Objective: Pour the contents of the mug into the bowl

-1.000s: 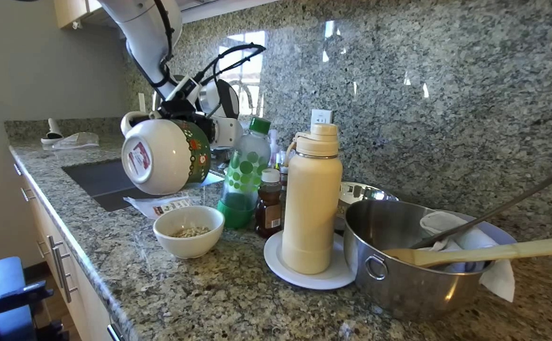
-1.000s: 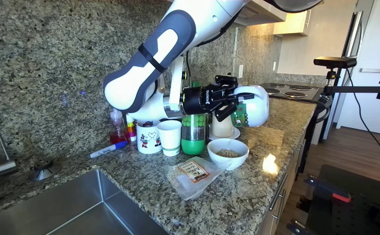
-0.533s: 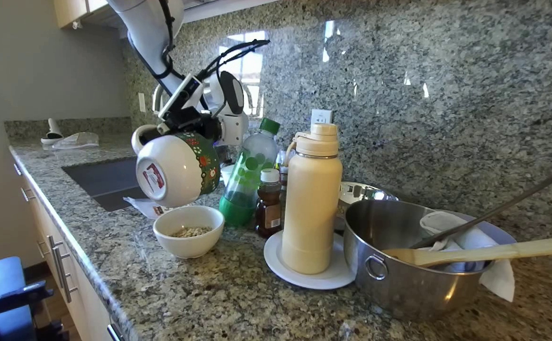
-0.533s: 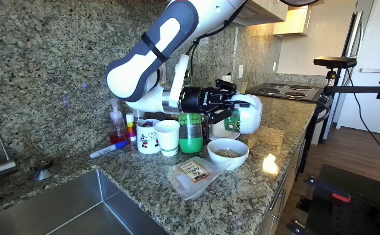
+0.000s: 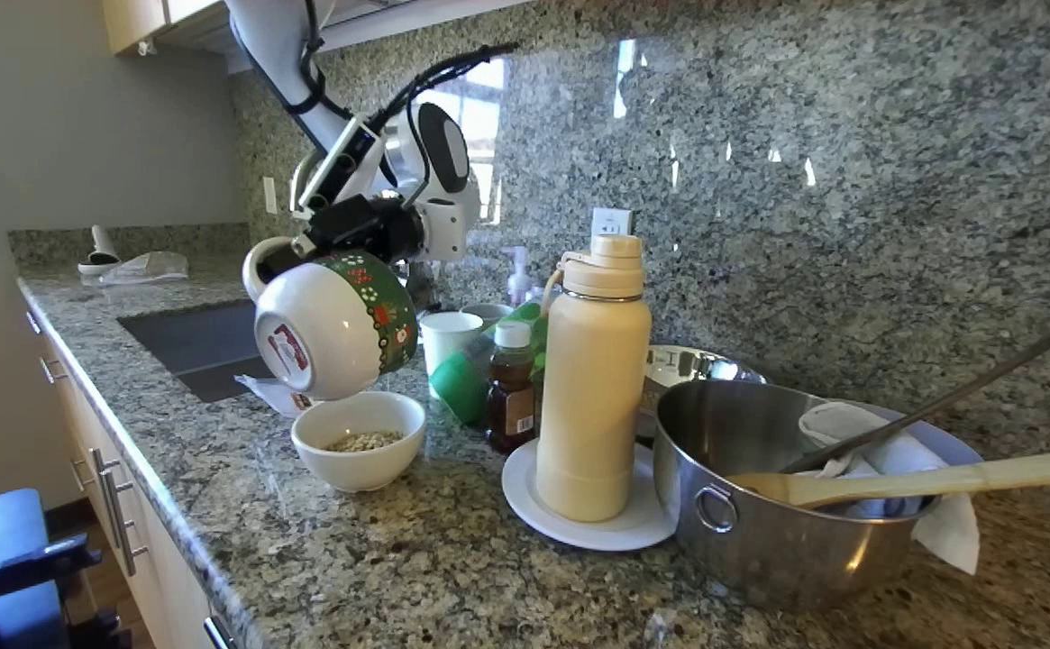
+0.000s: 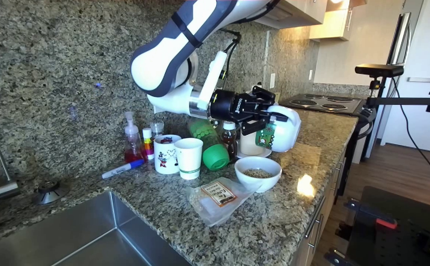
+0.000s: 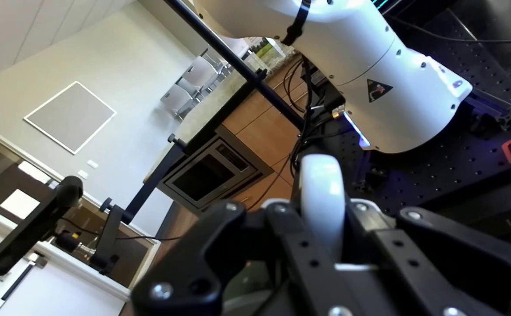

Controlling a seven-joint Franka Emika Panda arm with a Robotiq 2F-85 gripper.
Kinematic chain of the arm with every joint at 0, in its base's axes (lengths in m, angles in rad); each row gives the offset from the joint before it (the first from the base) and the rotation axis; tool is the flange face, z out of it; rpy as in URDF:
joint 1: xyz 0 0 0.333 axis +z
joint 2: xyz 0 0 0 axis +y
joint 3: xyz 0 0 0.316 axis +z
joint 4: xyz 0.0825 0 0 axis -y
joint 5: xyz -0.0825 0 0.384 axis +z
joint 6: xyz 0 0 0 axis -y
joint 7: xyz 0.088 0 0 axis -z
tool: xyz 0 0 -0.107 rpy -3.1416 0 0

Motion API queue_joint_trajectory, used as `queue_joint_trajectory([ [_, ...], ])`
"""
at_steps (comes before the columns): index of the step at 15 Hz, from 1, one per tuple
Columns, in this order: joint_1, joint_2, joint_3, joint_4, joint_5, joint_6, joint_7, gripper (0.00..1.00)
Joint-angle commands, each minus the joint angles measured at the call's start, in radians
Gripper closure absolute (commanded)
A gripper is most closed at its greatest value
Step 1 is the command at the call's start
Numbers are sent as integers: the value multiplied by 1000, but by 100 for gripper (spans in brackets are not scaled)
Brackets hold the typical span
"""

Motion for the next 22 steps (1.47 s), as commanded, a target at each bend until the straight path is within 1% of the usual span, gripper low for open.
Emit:
queue_joint_trajectory([
  [1,-13,-158,-6,-166,37,84,26,98],
  [4,-28,-247,-6,-271,51,185,35,98],
  [11,-80,-443,-14,-505,29,474,46,98],
  [17,-153,-584,-39,-666,15,703,44,98],
  [22,-216,-654,-63,-770,1,914,34,98],
])
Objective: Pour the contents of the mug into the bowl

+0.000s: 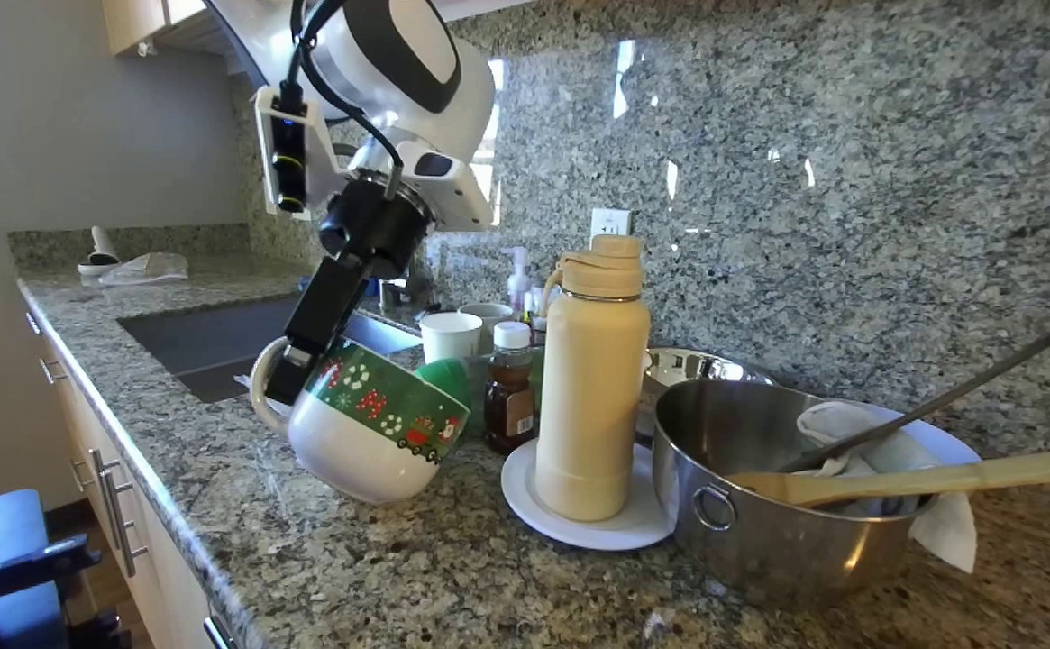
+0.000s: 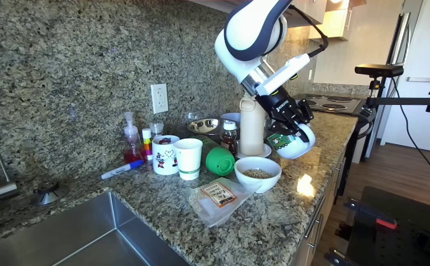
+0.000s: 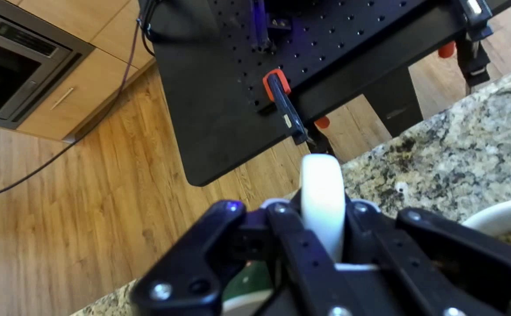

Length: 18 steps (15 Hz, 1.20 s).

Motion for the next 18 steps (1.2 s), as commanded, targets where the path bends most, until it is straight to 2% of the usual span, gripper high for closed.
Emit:
queue_joint_trajectory([
  [1,-38,-109,-9,-112,-20,136,18,98],
  [8,-95,-202,-32,-304,-48,524,85,98],
  [15,-152,-260,-33,-473,-154,837,279,98],
  [18,-176,-258,-32,-521,-202,931,352,98],
])
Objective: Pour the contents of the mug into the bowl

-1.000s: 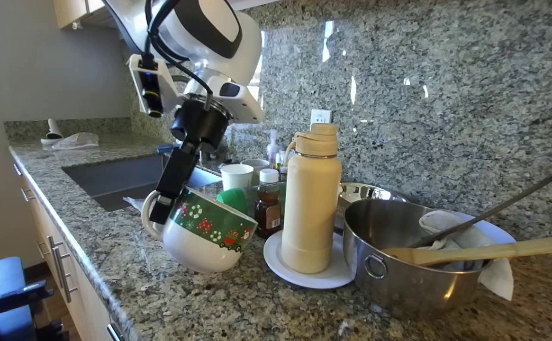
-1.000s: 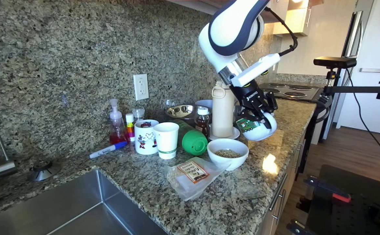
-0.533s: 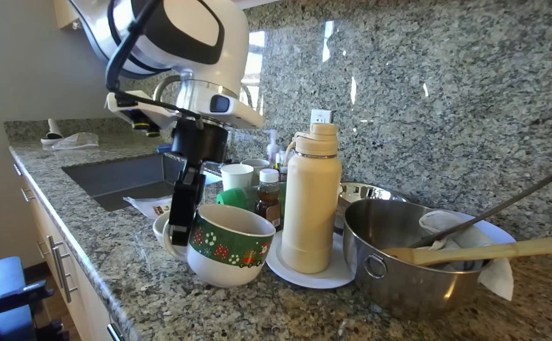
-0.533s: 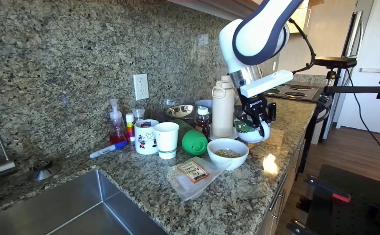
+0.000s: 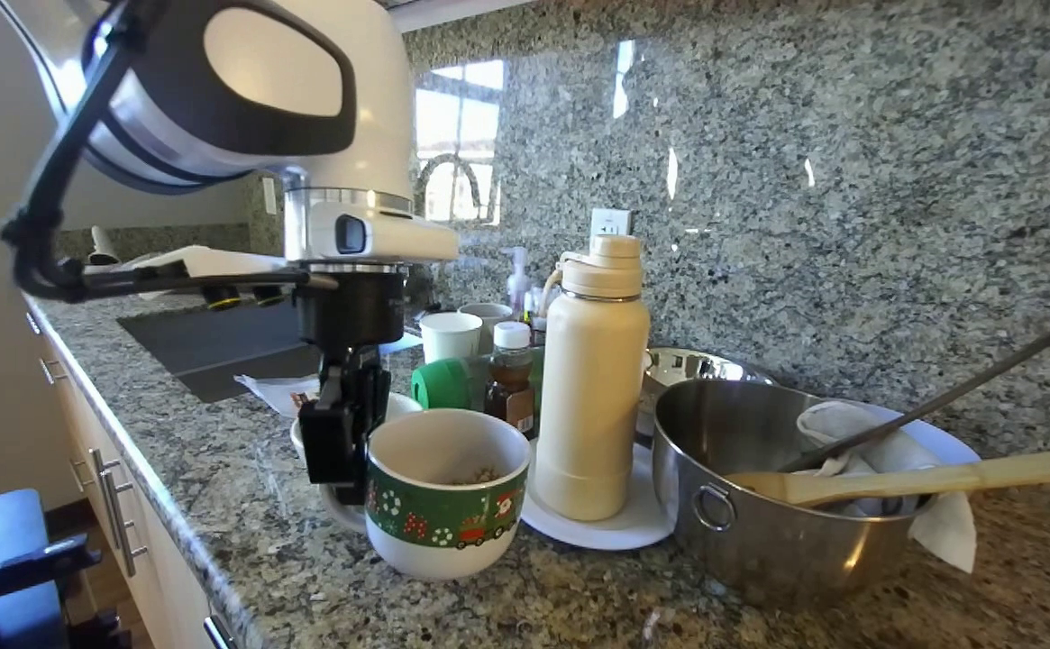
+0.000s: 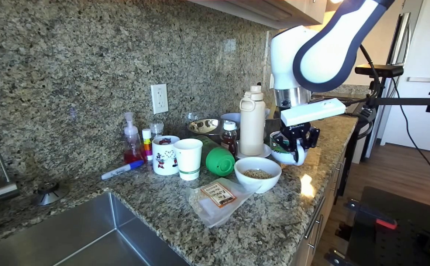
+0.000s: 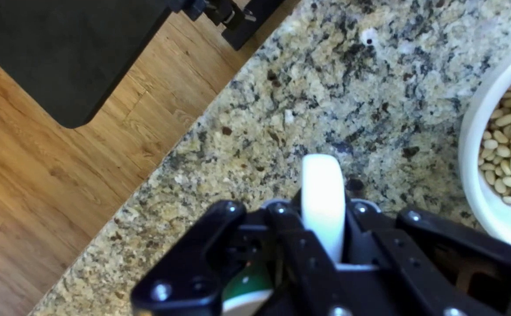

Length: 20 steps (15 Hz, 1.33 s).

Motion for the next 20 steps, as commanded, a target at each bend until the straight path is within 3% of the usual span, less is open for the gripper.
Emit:
queue_joint_trajectory([
  [1,-40,-60,8,-79,-69,100,99,98],
  [4,-61,-51,6,-117,-120,184,165,98],
  [10,-84,-5,4,-85,-197,257,250,98],
  [20,-72,52,-8,-84,-177,287,244,98],
])
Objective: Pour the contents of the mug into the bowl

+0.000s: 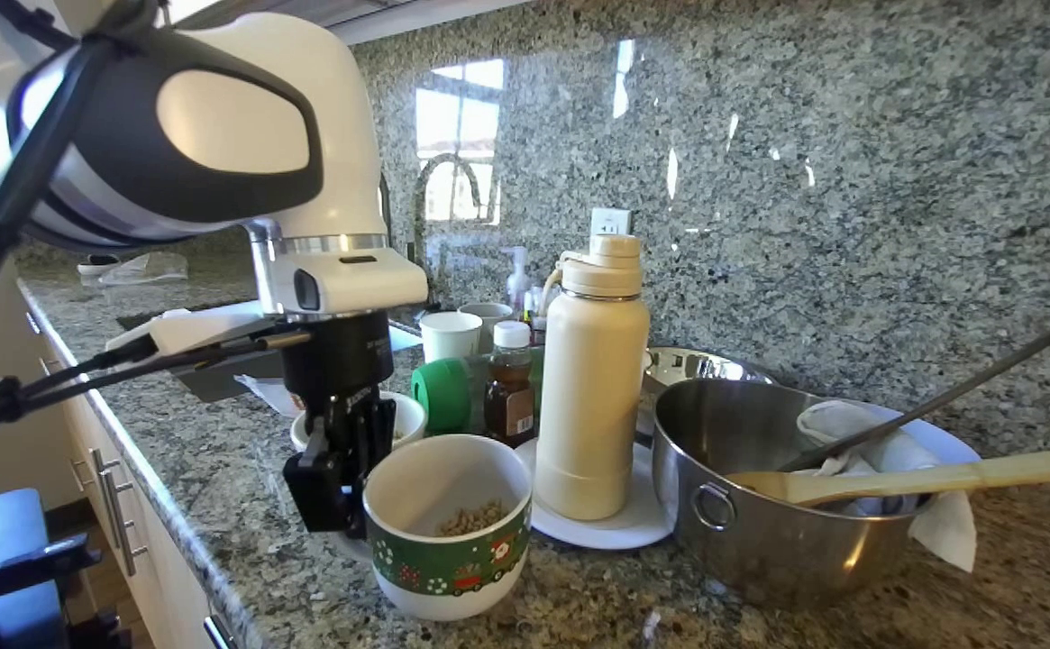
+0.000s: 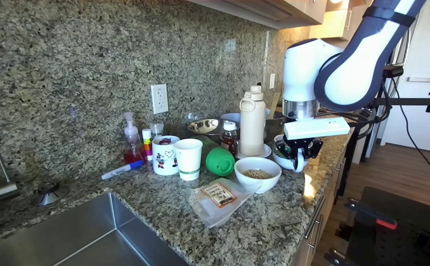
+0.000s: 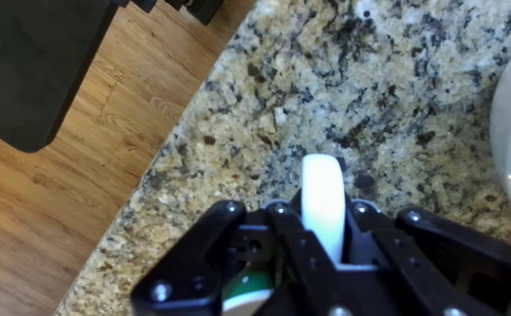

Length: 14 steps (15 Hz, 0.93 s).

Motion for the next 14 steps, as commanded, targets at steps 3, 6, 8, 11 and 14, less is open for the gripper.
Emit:
queue_joint_trajectory([
  [3,8,22,-16,1,-7,56,20,98],
  [6,7,26,-21,5,-2,63,16,74],
  [8,8,28,-23,7,-1,68,18,60],
  [11,5,18,-29,-3,-3,71,15,38],
  [14,4,14,-36,-3,7,65,3,15],
])
